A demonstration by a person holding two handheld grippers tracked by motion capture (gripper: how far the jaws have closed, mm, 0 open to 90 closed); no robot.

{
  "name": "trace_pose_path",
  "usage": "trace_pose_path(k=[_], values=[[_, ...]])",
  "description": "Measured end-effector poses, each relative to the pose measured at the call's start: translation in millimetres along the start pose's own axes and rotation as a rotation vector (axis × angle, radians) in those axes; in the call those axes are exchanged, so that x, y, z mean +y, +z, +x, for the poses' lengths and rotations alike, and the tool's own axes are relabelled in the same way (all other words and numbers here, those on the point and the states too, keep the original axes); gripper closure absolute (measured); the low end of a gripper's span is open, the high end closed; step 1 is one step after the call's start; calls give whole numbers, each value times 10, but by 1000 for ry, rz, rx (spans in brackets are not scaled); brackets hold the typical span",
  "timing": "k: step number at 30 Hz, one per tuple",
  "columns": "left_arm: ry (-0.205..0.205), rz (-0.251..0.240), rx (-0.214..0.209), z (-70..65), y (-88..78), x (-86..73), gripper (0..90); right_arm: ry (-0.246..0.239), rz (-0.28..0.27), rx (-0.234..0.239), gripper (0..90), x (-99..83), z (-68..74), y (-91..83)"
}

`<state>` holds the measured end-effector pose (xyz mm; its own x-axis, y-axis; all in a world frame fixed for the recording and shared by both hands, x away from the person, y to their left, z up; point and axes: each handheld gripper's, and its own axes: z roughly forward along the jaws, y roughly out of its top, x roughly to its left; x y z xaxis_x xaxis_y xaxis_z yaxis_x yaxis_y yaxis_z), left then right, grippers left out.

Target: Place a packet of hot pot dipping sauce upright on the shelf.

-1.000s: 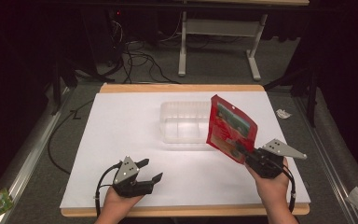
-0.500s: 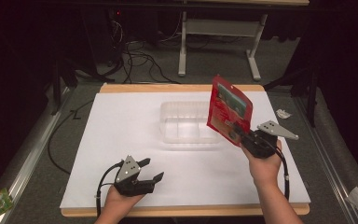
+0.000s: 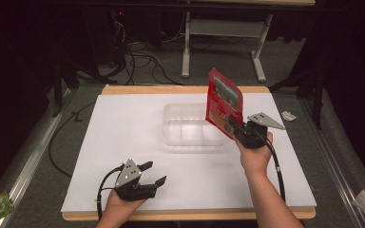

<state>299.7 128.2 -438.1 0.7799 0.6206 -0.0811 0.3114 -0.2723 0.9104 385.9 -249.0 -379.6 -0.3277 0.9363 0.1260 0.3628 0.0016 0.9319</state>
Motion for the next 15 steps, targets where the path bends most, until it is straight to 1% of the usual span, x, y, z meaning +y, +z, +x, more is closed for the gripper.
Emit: trace_pose_path(k=[4,5,7,14,15], values=[[3,8,-7,-3,11,-1,298,17,1,-18,864,2,-19,92],[3,8,-7,-3,11,-1,297,17,1,-18,864,2,-19,92],[2,7,-8,0,9,-1,298,33,-2,-27,865,-2,-31,155],[2,12,-12,1,7,-2,297,45,-2,-38,865,4,-62,277],[2,11,-12,0,8,-2,298,57,1,-44,864,9,-58,288]])
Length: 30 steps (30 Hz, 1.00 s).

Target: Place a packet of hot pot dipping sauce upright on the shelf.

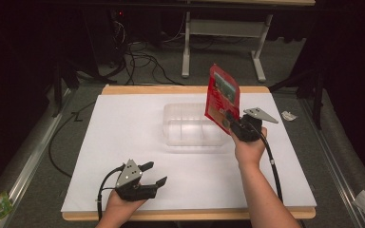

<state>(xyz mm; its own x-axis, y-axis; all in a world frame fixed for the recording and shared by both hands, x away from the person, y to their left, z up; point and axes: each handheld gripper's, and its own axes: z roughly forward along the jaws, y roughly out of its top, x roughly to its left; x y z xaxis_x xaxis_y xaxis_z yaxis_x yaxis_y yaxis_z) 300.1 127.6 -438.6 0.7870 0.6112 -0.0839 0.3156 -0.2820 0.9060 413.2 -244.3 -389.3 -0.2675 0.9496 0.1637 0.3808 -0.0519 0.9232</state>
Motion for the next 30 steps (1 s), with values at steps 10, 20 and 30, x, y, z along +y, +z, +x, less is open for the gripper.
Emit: trace_pose_path(k=[10,20,30], values=[[-2,0,-5,0,3,0,297,21,-6,-14,864,46,13,105],[-2,6,-13,-6,16,-4,297,27,12,-29,865,42,28,211],[-1,15,-22,-8,30,-10,297,34,15,-33,866,22,36,292]])
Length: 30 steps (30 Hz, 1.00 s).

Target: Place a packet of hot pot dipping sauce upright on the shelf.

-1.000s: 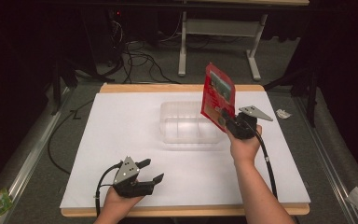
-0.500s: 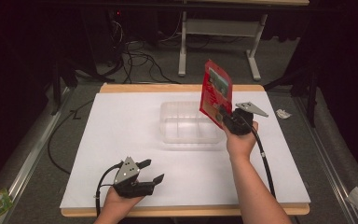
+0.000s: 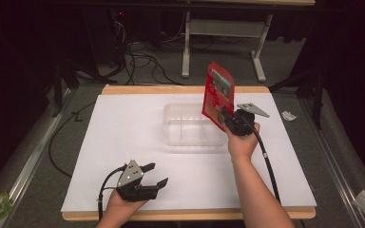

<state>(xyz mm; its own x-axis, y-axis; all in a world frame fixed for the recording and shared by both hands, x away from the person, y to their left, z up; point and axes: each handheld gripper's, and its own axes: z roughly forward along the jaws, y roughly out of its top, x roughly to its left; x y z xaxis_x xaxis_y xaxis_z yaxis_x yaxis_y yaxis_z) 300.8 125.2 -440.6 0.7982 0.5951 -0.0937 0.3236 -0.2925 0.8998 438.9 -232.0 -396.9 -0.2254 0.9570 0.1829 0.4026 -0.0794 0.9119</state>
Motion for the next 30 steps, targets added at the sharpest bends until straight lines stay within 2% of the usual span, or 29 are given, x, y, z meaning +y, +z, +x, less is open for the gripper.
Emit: trace_pose_path(k=[17,25,30], values=[[1,-3,1,0,-5,3,297,1,12,-11,865,-122,13,99],[1,-2,1,-1,0,3,297,-28,14,-10,865,-182,37,90],[2,-1,2,-1,0,3,298,-46,42,-9,864,-253,37,83]])
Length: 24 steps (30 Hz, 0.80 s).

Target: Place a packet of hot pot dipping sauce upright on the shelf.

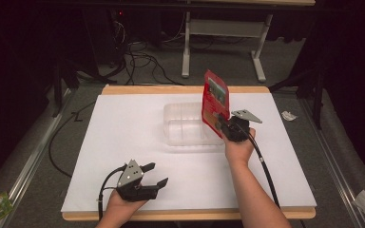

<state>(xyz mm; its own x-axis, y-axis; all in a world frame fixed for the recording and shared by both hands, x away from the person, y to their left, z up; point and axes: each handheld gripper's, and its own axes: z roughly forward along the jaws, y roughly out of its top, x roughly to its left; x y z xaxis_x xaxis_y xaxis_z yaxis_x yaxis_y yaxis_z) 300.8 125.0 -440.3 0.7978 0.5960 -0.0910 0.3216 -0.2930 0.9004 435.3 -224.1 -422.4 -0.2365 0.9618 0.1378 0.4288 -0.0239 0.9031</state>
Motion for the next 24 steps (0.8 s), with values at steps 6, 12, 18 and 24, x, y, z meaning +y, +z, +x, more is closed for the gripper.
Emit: trace_pose_path(k=[6,12,18,24], values=[[-1,1,-1,2,0,1,298,-3,12,1,862,-75,18,11],[-1,2,-3,2,1,2,297,-15,19,11,860,-98,47,-3],[-1,1,-1,3,-3,3,298,-26,43,18,859,-132,67,9],[-1,2,-4,-3,1,1,297,-31,61,15,850,-197,67,7]])
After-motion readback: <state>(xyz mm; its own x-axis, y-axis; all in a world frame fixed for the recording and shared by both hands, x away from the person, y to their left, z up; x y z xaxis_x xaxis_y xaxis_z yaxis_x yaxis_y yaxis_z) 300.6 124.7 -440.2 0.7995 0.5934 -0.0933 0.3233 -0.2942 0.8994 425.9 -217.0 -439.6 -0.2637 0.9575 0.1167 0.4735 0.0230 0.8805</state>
